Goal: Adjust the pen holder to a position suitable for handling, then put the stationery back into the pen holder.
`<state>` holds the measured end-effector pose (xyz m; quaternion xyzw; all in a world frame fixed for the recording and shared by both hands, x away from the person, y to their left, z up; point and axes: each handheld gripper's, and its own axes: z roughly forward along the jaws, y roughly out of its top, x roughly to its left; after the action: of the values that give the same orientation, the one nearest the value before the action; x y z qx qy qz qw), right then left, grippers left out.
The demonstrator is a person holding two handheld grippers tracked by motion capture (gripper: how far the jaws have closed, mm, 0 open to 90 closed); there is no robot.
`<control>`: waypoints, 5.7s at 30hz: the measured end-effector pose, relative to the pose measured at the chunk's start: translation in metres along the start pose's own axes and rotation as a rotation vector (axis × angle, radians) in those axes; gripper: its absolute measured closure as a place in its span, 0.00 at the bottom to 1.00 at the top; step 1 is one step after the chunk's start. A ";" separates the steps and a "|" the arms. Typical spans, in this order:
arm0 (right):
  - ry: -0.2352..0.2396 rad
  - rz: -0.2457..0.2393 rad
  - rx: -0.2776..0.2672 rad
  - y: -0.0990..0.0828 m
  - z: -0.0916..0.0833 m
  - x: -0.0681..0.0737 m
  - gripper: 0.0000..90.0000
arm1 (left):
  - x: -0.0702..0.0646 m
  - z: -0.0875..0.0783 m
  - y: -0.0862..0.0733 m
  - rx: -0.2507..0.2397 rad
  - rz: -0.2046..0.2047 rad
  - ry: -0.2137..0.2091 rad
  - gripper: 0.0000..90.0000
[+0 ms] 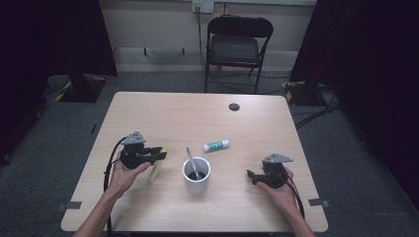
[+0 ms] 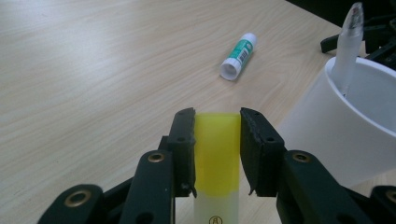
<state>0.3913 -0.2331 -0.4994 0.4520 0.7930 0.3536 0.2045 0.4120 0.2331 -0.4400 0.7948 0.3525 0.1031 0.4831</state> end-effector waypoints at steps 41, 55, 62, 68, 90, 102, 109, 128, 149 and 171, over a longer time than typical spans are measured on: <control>0.000 -0.003 -0.002 0.001 0.001 -0.001 0.26 | -0.041 -0.055 0.049 -0.249 0.074 -0.083 0.75; 0.004 -0.005 -0.001 0.002 0.002 -0.002 0.26 | -0.062 -0.060 0.066 -0.285 0.098 -0.126 0.75; 0.004 -0.010 -0.002 0.002 0.003 -0.003 0.26 | -0.077 -0.050 0.080 -0.270 0.135 -0.149 0.75; 0.005 -0.008 -0.001 0.002 0.002 -0.003 0.26 | -0.089 -0.035 0.089 -0.276 0.143 -0.181 0.75; 0.008 -0.013 -0.003 0.002 0.003 -0.003 0.26 | -0.100 0.017 0.072 -0.192 0.138 -0.218 0.75; 0.008 -0.015 -0.003 0.002 0.003 -0.003 0.26 | -0.099 0.011 0.060 -0.111 0.185 -0.205 0.75; 0.008 -0.013 -0.003 0.002 0.003 -0.003 0.26 | -0.095 0.013 0.051 -0.090 0.162 -0.200 0.75; 0.008 -0.015 -0.003 0.002 0.003 -0.003 0.26 | -0.090 0.023 0.039 -0.031 0.152 -0.193 0.75; 0.008 -0.009 -0.001 0.002 0.002 -0.003 0.26 | -0.086 0.020 0.033 -0.038 0.145 -0.192 0.71; 0.007 -0.010 -0.001 0.002 0.002 -0.002 0.26 | -0.065 -0.002 0.027 -0.045 0.093 -0.135 0.57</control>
<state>0.3954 -0.2336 -0.4995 0.4468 0.7957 0.3546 0.2036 0.3759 0.1838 -0.4042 0.8044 0.2791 0.0795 0.5183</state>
